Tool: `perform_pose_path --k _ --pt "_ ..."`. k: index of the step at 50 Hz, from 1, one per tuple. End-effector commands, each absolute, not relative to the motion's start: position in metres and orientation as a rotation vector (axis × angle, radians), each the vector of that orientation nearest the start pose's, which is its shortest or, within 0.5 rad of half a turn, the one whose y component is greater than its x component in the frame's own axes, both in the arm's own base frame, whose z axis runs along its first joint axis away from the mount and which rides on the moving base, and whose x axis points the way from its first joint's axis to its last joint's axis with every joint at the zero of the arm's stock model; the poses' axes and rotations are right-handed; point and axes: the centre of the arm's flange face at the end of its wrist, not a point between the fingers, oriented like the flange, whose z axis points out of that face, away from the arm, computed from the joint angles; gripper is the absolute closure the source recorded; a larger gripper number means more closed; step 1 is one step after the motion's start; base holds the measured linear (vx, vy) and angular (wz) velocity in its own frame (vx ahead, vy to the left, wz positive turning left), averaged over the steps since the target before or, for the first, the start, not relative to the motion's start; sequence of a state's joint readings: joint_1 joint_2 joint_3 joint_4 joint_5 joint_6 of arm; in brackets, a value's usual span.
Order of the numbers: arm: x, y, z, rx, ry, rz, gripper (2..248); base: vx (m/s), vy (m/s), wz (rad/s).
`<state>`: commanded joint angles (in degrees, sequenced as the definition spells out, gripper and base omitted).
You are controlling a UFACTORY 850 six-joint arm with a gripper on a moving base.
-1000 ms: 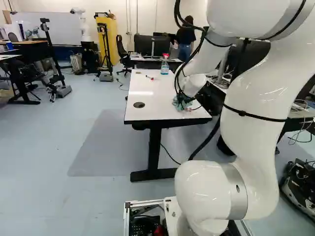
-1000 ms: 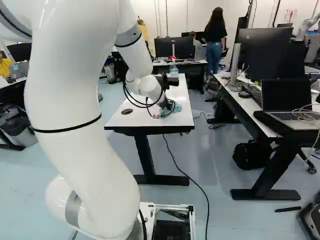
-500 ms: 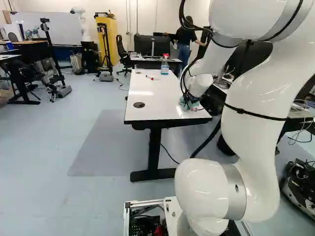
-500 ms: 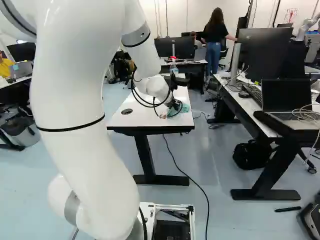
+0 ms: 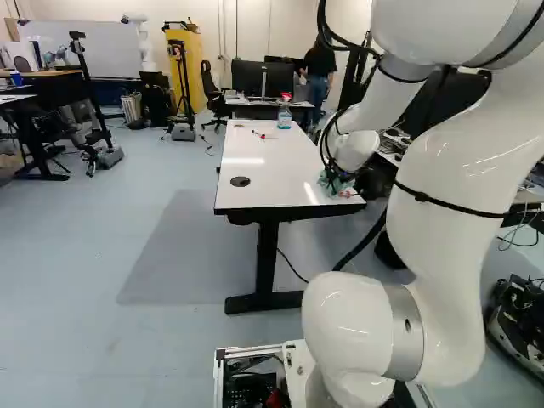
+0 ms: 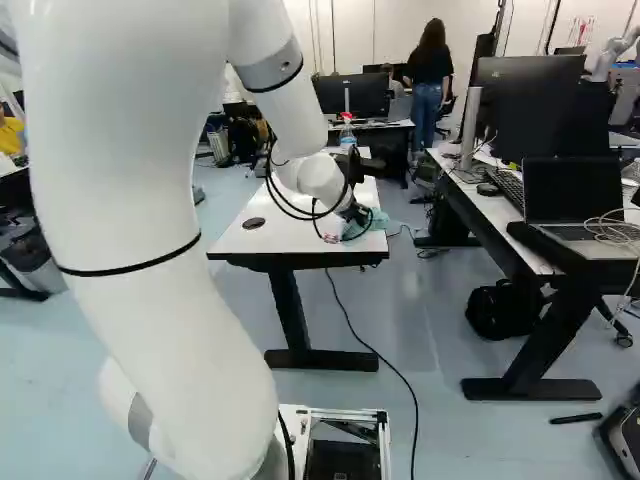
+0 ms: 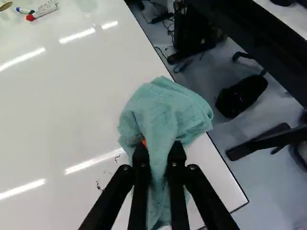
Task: Clean the table with the green towel
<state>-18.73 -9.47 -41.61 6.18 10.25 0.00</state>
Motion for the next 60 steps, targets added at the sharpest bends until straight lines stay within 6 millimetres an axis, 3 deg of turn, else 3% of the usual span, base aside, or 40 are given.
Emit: perform_pose_path --k 24,60 --pt "0.415 -0.13 0.402 -2.955 0.618 -1.143 205 0.0 0.0 0.0" --pt "0.403 -0.072 0.401 -2.946 0.425 -1.129 205 0.0 0.0 0.0"
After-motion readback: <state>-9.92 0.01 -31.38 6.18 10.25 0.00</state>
